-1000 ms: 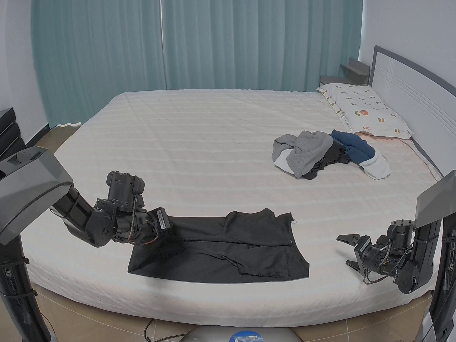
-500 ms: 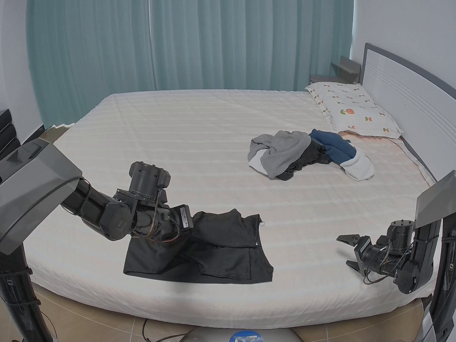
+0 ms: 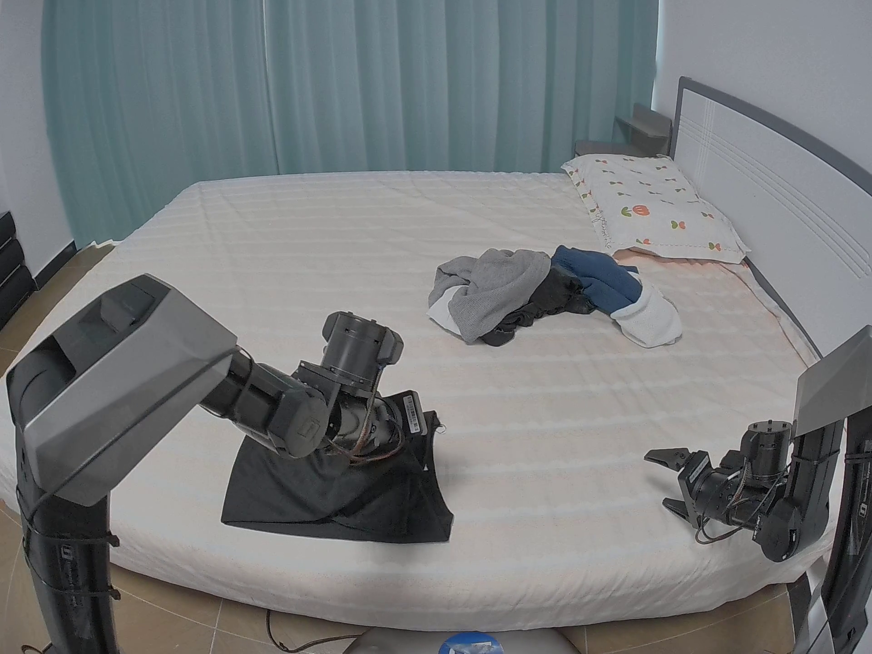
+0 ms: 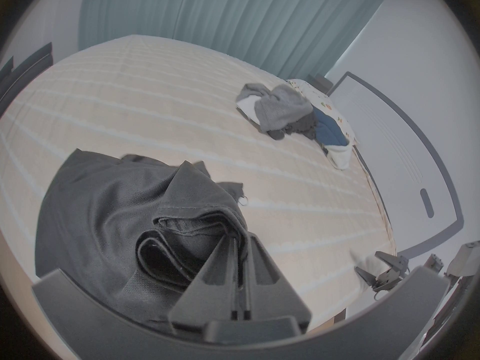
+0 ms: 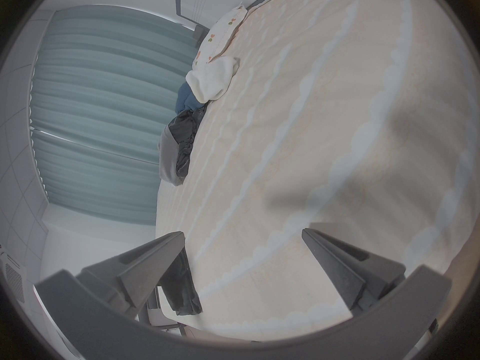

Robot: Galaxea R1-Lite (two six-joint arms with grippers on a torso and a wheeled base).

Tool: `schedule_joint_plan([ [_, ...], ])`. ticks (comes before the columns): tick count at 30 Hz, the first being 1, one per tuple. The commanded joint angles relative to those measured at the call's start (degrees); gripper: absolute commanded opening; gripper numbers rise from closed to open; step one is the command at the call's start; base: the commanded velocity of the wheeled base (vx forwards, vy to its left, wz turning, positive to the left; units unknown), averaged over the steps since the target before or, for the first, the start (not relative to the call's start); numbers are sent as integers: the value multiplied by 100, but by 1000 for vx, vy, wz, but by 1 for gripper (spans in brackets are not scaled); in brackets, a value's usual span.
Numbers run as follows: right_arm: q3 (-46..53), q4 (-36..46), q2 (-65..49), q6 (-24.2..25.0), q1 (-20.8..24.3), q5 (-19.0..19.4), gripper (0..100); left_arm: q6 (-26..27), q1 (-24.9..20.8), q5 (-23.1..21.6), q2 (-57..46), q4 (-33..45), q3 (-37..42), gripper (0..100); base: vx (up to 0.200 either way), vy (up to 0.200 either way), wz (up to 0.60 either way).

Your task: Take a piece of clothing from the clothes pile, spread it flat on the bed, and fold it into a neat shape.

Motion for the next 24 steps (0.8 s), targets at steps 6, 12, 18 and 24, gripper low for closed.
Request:
schedule_joint_plan([
  [6, 0, -78, 12, -9, 6, 3, 100, -51, -123, -3, 381, 267, -134, 100, 0, 0, 0],
  [12, 9, -78, 12, -9, 14, -6, 100, -315, -185, -12, 206, 354, -73, 100, 0, 0, 0],
  [18, 18, -78, 4, -9, 14, -6, 100, -570, -114, -64, -331, 346, 323, 100, 0, 0, 0],
  [24, 27, -78, 4, -9, 14, -6, 100, -895, 220, -592, -902, 231, 1087, 100, 0, 0, 0],
])
